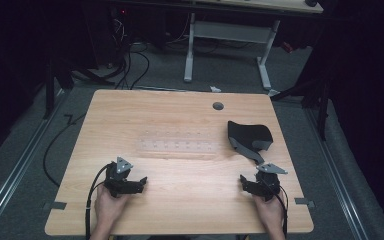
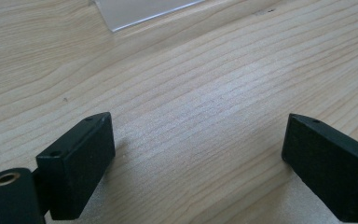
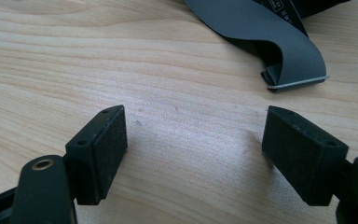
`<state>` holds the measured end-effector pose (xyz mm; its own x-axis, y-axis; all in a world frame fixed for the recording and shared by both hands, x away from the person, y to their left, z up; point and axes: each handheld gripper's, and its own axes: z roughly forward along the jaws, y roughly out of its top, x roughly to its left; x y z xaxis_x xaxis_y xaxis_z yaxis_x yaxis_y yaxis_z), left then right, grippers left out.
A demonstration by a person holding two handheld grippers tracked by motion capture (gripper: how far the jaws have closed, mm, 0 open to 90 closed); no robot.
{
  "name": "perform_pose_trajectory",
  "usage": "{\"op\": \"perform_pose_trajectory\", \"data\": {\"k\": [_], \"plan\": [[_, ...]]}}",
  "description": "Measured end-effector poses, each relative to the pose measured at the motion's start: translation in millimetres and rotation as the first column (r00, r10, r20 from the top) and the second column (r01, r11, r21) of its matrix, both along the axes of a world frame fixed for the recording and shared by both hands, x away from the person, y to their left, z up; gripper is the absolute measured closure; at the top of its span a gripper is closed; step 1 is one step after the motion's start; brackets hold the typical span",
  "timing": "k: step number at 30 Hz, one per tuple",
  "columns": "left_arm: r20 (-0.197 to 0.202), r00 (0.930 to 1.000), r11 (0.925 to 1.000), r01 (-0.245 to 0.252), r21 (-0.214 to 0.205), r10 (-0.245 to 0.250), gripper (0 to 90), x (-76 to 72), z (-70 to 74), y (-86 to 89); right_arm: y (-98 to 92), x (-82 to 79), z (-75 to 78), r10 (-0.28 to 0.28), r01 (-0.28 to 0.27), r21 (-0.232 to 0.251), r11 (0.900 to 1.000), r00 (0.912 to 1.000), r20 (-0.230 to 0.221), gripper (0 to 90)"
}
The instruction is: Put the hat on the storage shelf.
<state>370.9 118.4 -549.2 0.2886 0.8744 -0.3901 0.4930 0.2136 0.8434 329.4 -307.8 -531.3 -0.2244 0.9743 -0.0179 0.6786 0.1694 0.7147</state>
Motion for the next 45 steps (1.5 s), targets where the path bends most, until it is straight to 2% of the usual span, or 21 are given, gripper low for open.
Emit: {"op": "perform_pose_trajectory", "data": {"k": [6,10,14,28,31,36,45], "plan": [[0.003,1.0000,1.0000,-0.006,0.001,0.006,11.5,0.1,0.3,0.8,0.2,0.1,-0.1,-0.003,0.003,-0.001,1.0000,1.0000,0.000,21.2],[0.004,0.9999,0.9999,-0.014,-0.002,0.014,13.2,0.2,0.7,1.2,1.0,0.4,-0.2,0.015,-0.015,-0.002,0.9999,0.9999,-0.008,17.6],[0.006,0.9998,0.9999,-0.017,-0.003,0.017,14.1,0.3,0.7,1.3,1.5,0.9,-0.2,0.019,-0.019,-0.002,0.9998,0.9998,-0.010,17.7],[0.005,0.9996,0.9996,-0.027,-0.004,0.027,14.3,-0.2,0.9,0.0,-0.4,-5.6,1.0,-0.005,0.005,0.006,1.0000,0.9998,0.021,40.8],[0.005,0.9996,0.9996,-0.028,-0.006,0.028,14.4,-0.2,0.9,-0.1,-2.1,-8.4,2.1,0.002,-0.002,0.029,0.9996,0.9999,0.015,44.1],[0.005,0.9996,0.9996,-0.028,-0.006,0.028,14.4,-0.2,0.9,-0.1,-3.8,-12.0,4.3,0.011,-0.011,0.021,0.9997,0.9998,0.019,45.8],[0.006,0.9996,0.9996,-0.029,-0.007,0.029,14.4,-0.1,0.9,-0.2,-19.5,-20.7,13.6,-0.012,0.007,0.087,0.9962,0.9983,0.057,49.3]]}}
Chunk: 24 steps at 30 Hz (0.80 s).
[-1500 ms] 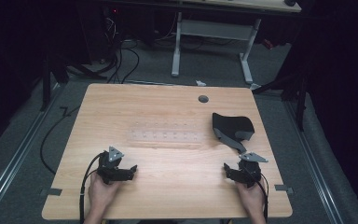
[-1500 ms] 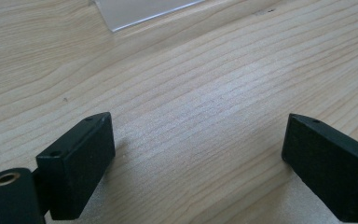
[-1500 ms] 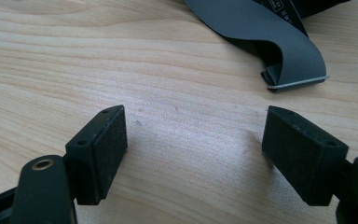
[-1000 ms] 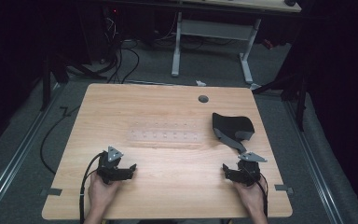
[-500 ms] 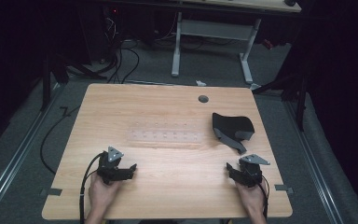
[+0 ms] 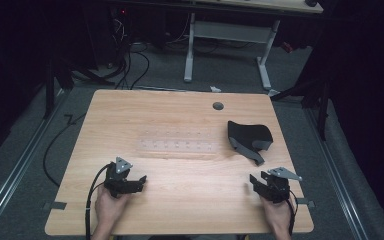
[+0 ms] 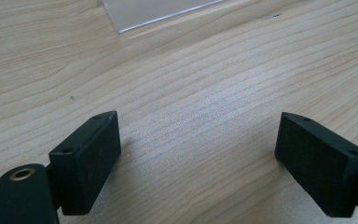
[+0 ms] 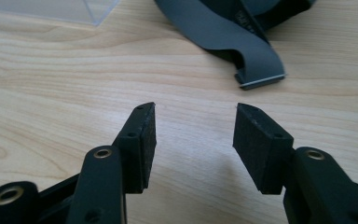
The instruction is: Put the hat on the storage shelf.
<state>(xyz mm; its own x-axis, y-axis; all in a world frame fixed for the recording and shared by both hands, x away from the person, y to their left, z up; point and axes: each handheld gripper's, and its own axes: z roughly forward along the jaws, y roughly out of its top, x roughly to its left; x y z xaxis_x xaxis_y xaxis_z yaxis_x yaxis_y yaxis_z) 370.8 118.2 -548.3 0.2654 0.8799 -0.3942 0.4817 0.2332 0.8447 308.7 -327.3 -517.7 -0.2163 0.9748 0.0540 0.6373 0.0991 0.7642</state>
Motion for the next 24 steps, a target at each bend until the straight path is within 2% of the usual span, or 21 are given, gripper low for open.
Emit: {"op": "perform_pose_trajectory", "data": {"k": [3,9,12,15,18,24], "plan": [[0.000,1.0000,1.0000,0.000,0.000,0.000,14.4,0.0,0.0,0.0,-6.0,-0.7,2.9,-0.019,0.019,-0.003,0.9998,0.9998,0.006,50.5],[0.000,1.0000,1.0000,0.000,0.001,0.000,14.4,0.0,0.0,0.0,-20.1,0.6,9.7,-0.053,0.052,0.034,0.9981,0.9982,0.029,50.9],[0.001,1.0000,1.0000,-0.001,0.002,0.001,14.4,0.0,-0.1,-0.1,-28.5,4.8,12.6,-0.069,0.068,0.054,0.9962,0.9974,0.022,50.4],[0.002,1.0000,1.0000,-0.001,0.002,0.001,14.7,-0.1,-0.1,-0.2,-32.8,7.5,14.4,-0.081,0.080,0.052,0.9954,0.9965,0.019,50.2],[0.003,1.0000,1.0000,0.000,0.003,0.000,14.8,-0.2,-0.1,-0.4,-38.2,15.1,19.1,-0.099,0.098,0.029,0.9948,0.9948,0.026,50.1],[0.004,1.0000,1.0000,-0.001,0.004,0.001,14.9,-0.3,-0.1,-0.5,-45.0,28.6,27.6,-0.115,0.112,0.063,0.9917,0.9924,0.044,49.9]]}}
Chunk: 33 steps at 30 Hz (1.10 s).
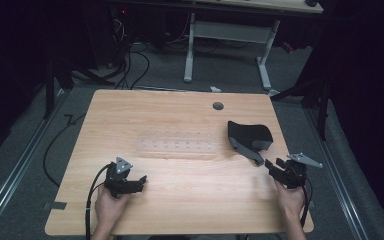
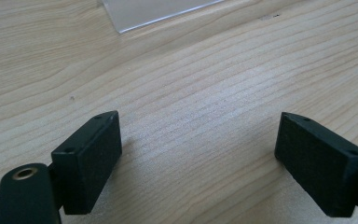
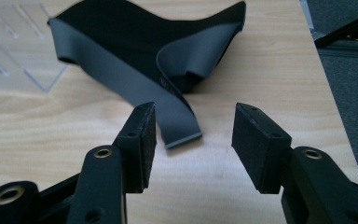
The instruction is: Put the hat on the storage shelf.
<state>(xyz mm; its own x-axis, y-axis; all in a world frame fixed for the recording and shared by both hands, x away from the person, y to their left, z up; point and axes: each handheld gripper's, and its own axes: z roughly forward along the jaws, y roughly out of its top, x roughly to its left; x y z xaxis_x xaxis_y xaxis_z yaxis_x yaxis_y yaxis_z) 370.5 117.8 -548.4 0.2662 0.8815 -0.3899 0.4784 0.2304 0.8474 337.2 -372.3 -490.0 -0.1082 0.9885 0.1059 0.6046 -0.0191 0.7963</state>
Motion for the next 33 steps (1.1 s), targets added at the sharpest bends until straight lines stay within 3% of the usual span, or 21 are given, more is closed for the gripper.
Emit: {"op": "perform_pose_trajectory", "data": {"k": [5,16,33], "plan": [[0.000,1.0000,1.0000,0.001,-0.001,-0.001,15.0,-0.1,0.0,-0.2,-2.3,11.7,6.1,-0.012,0.011,0.030,0.9995,0.9999,0.005,49.0],[0.001,1.0000,1.0000,-0.001,0.000,0.001,15.1,-0.2,0.0,-0.9,-0.4,35.8,13.8,-0.046,0.047,0.026,0.9986,0.9989,-0.005,45.6],[0.001,1.0000,1.0000,0.001,0.000,-0.001,15.1,-0.7,0.0,-1.9,-3.1,68.2,10.4,-0.090,0.092,0.049,0.9945,0.9951,-0.040,42.3]]}}
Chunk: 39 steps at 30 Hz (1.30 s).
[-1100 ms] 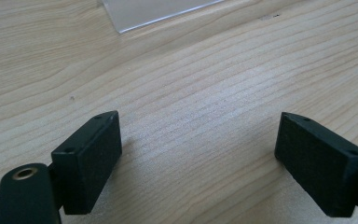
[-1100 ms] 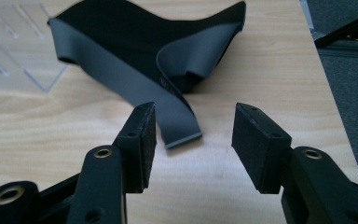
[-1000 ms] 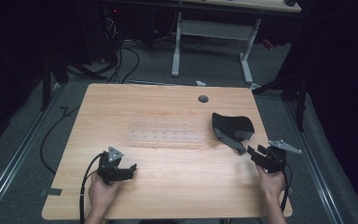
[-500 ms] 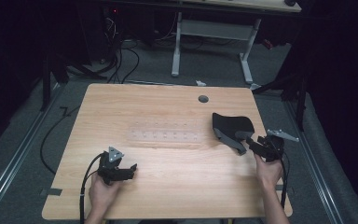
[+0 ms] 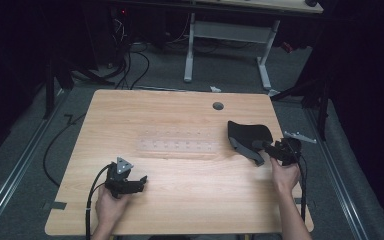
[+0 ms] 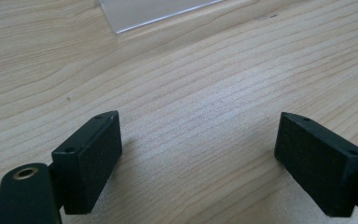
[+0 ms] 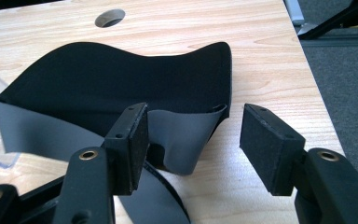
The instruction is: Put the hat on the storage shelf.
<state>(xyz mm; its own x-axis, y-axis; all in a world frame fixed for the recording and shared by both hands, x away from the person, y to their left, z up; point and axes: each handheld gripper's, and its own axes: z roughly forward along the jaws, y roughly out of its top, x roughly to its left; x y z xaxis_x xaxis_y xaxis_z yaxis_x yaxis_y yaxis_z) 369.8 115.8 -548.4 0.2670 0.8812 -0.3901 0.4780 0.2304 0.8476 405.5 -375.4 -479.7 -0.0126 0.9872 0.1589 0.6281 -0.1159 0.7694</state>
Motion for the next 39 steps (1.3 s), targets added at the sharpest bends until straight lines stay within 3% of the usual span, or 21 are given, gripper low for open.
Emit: {"op": "perform_pose_trajectory", "data": {"k": [7,12,19,23,29,39], "plan": [[-0.001,1.0000,1.0000,0.000,0.000,0.000,15.1,-0.1,0.1,-0.1,-6.4,10.7,-12.1,-0.021,0.022,0.063,0.9978,0.9996,-0.017,43.6],[-0.001,1.0000,1.0000,0.002,-0.001,-0.002,15.1,-0.3,0.1,-0.2,-5.7,14.6,-15.9,-0.019,0.020,0.080,0.9966,0.9997,-0.014,46.0],[-0.001,1.0000,1.0000,0.002,0.000,-0.002,15.1,-0.3,0.1,-0.2,-3.2,21.0,-25.5,-0.012,0.014,0.098,0.9951,0.9997,-0.021,55.7],[-0.001,1.0000,1.0000,0.003,0.001,-0.003,15.1,-0.3,0.1,-0.1,-4.1,24.4,-31.0,-0.002,0.006,0.129,0.9916,0.9996,-0.028,65.7],[-0.001,1.0000,1.0000,0.003,0.000,-0.003,15.1,-0.4,0.1,-0.2,-3.4,24.3,-32.0,0.020,-0.019,0.152,0.9882,0.9998,-0.005,76.5],[0.000,1.0000,1.0000,0.007,0.000,-0.007,15.1,-0.7,0.1,-0.4,-5.9,19.0,-32.6,0.058,-0.064,0.195,0.9787,0.9977,0.036,83.6]]}}
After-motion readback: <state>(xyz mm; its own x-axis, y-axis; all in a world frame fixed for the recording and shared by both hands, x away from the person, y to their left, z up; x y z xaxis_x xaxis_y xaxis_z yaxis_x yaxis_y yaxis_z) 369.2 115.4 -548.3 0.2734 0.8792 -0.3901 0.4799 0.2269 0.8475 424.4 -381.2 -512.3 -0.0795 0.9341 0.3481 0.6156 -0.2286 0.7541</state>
